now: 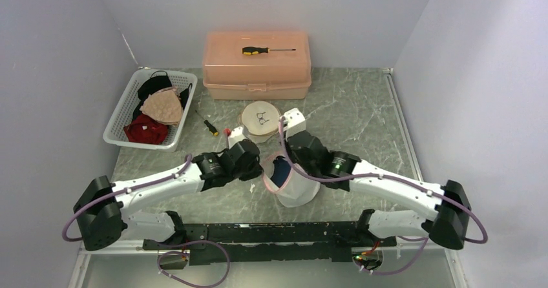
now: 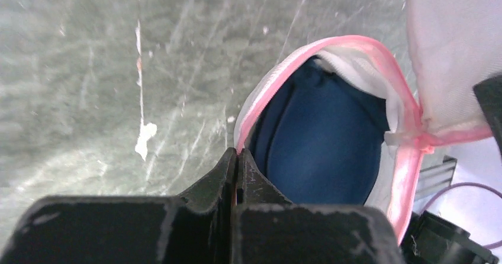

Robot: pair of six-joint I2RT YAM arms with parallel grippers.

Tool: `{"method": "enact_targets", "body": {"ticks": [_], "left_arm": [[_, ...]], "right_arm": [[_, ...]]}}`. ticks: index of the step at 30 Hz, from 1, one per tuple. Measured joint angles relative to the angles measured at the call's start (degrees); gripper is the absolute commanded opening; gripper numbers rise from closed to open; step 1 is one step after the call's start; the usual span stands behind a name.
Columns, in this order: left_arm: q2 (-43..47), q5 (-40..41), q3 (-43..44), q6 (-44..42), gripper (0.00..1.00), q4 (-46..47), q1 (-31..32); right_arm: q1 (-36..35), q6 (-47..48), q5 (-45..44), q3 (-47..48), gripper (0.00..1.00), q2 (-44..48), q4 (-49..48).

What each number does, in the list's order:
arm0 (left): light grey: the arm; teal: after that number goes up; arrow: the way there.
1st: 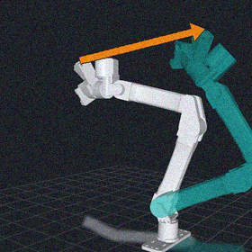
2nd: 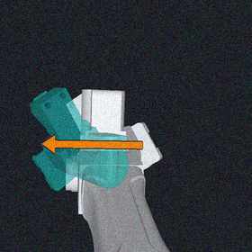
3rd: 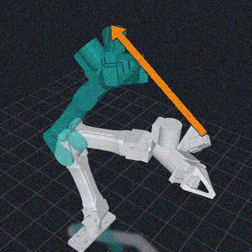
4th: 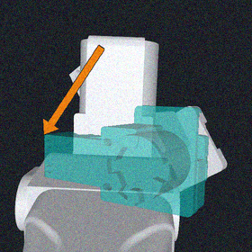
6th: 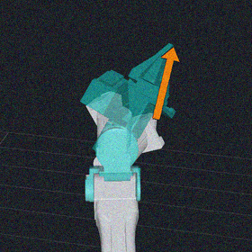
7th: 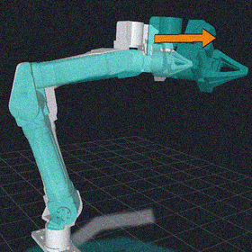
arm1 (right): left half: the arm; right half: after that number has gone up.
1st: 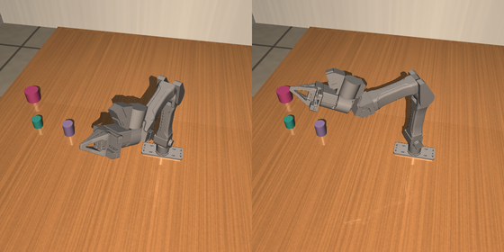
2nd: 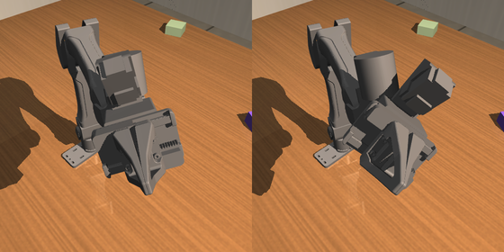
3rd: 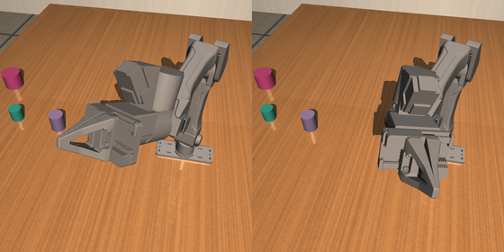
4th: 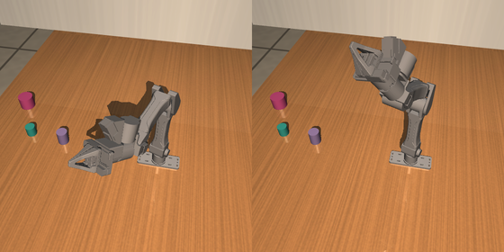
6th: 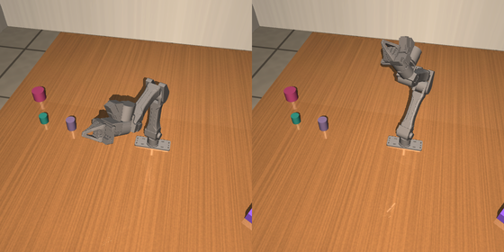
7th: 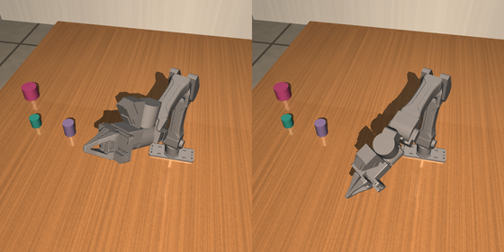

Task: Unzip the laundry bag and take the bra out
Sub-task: Open the laundry bag at the center of the board.

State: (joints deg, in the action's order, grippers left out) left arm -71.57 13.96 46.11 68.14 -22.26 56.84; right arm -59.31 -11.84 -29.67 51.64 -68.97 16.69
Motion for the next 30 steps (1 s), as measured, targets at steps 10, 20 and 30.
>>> {"method": "enact_targets", "body": {"ticks": [10,20,30], "left_arm": [[8.85,18.43,7.61,-8.28,0.03,-3.98,-0.02],[15.82,22.53,-9.88,-6.25,0.03,2.36,-0.02],[16.87,19.67,-16.2,-3.43,0.03,6.36,0.76]], "right_arm": [[4.98,-1.55,5.33,-11.08,0.0,12.48,-21.38],[5.46,-6.01,9.27,-30.03,0.02,22.01,-35.45],[5.51,-12.46,10.69,-35.5,0.52,35.08,-28.5]]}}
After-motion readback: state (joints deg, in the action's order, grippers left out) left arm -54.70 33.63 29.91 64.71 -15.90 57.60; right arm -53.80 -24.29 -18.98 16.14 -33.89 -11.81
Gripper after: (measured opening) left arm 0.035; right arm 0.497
